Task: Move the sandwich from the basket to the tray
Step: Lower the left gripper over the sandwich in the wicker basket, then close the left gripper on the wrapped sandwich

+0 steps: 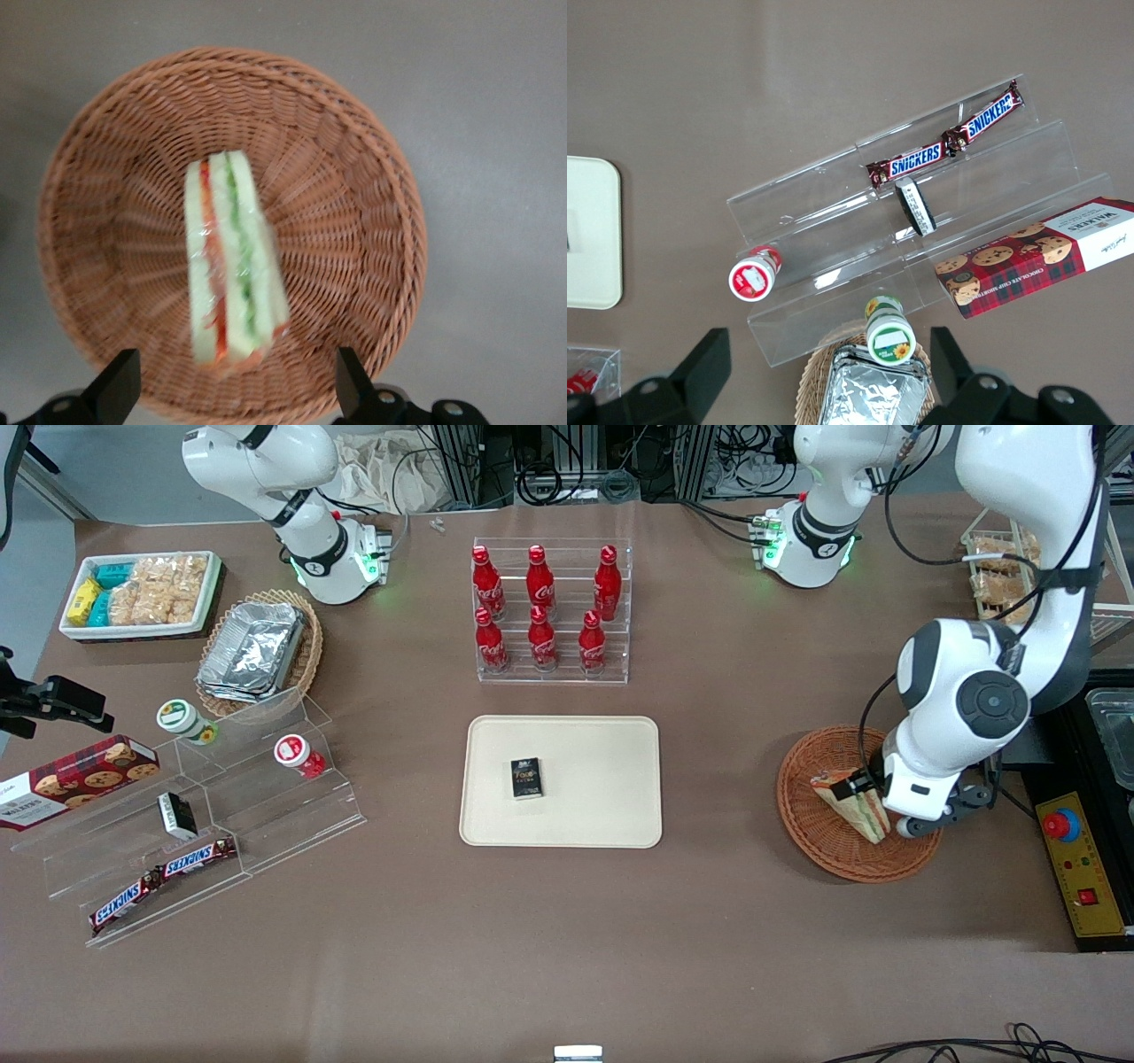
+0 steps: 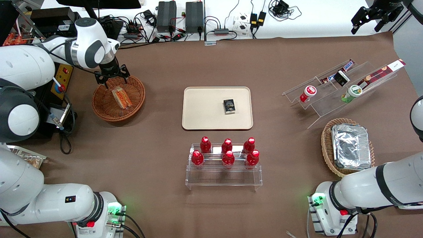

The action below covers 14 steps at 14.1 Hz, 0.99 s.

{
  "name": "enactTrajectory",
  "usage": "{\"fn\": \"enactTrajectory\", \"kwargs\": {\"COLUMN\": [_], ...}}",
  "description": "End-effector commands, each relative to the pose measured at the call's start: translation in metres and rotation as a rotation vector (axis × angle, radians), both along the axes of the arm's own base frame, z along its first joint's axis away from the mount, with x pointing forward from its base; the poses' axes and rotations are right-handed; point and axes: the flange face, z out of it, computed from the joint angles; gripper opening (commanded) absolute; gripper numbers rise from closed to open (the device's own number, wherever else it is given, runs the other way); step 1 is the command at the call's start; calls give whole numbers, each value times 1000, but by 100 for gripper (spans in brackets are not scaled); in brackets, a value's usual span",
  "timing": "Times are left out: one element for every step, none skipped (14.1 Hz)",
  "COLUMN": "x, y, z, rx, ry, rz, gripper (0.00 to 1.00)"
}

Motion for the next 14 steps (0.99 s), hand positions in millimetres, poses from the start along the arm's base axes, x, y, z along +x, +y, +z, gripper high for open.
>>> {"fn": "enactTrajectory", "kwargs": {"x": [0, 0, 0, -1, -1, -1, -1, 0, 0, 2, 0, -1, -3, -6], "y": [-2, -2, -2, 0, 7, 11, 11, 13, 14, 15, 16, 16, 16, 18], "z": [-31, -35, -38, -38, -39, -41, -39, -31, -26, -25, -29, -34, -37, -41], "rx": [-5, -7, -4, 12, 24, 29, 32, 37, 48, 57, 60, 59, 59, 60], "ry": [-30, -29, -25, -24, -24, -21, -17, -15, 7, 15, 21, 27, 28, 37], "rz": [48, 54, 49, 36, 39, 42, 33, 33, 36, 31, 28, 34, 40, 44], "gripper": [99, 99, 99, 99, 99, 99, 99, 99, 99, 99, 99, 99, 99, 99]}}
